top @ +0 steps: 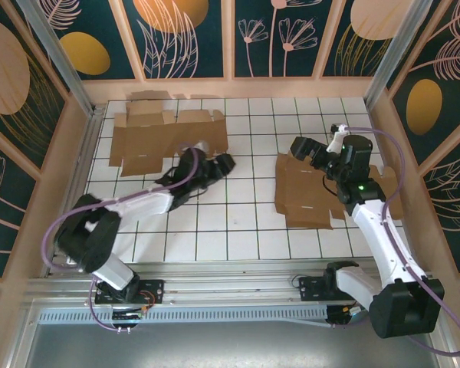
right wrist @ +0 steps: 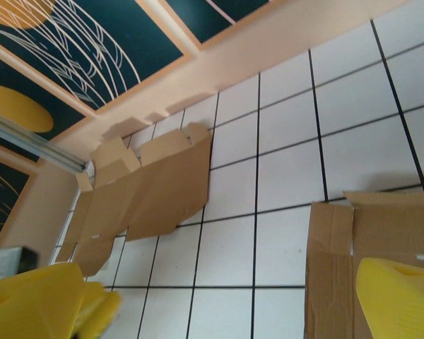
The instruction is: Fold the paper box
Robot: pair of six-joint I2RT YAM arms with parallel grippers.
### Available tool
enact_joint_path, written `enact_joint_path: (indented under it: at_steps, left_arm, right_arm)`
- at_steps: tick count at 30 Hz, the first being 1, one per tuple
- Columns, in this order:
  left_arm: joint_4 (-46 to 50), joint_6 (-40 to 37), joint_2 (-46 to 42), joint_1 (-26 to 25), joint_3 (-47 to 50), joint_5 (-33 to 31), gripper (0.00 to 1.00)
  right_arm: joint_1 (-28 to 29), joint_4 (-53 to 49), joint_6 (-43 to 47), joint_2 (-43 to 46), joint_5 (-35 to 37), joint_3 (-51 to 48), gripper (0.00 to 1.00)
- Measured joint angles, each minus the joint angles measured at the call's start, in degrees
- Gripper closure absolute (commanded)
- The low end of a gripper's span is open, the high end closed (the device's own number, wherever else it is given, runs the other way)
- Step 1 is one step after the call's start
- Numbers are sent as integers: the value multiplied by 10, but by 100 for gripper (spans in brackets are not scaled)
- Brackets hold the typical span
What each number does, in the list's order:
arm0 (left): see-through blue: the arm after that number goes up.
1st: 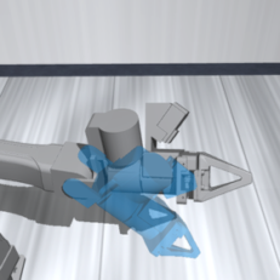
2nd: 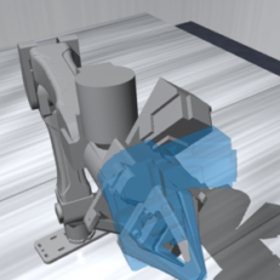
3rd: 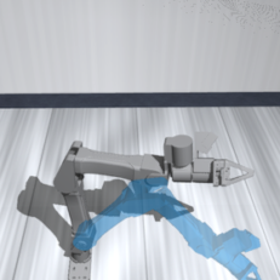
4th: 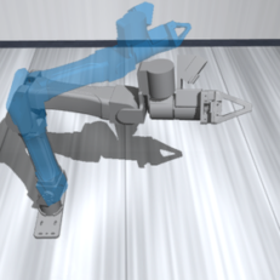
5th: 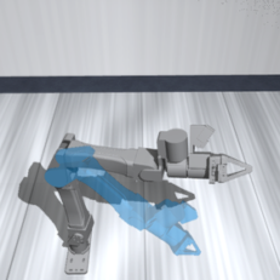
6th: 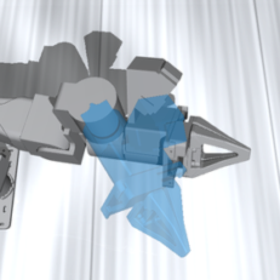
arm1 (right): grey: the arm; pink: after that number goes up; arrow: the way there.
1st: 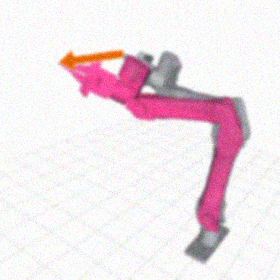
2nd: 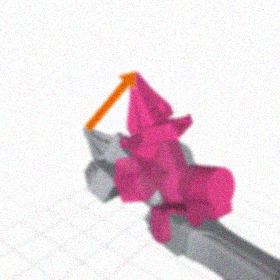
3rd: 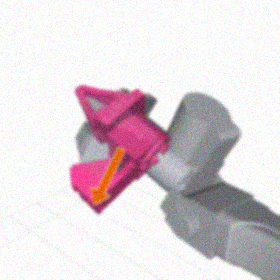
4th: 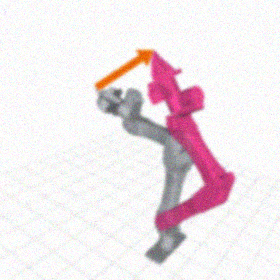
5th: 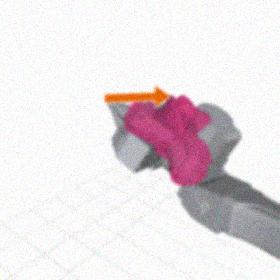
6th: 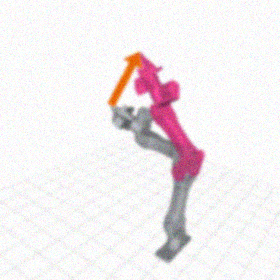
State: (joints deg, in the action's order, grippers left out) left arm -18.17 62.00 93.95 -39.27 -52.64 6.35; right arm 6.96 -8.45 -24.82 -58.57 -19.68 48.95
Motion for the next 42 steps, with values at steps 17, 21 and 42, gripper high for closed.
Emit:
enact_joint_path:
  at_steps: [17, 21, 42]
  left_arm:
    - [54, 28, 284, -141, -232, 52, 42]
    - [52, 25, 299, -143, -233, 56, 58]
    - [308, -350, 225, -42, -334, -13, 100]
  right_arm:
    - [0, -49, -24, 71, 3, -9, 1]
    - [0, -45, -28, 85, 3, -9, 1]
    - [0, -17, 107, 23, -6, 18, 1]
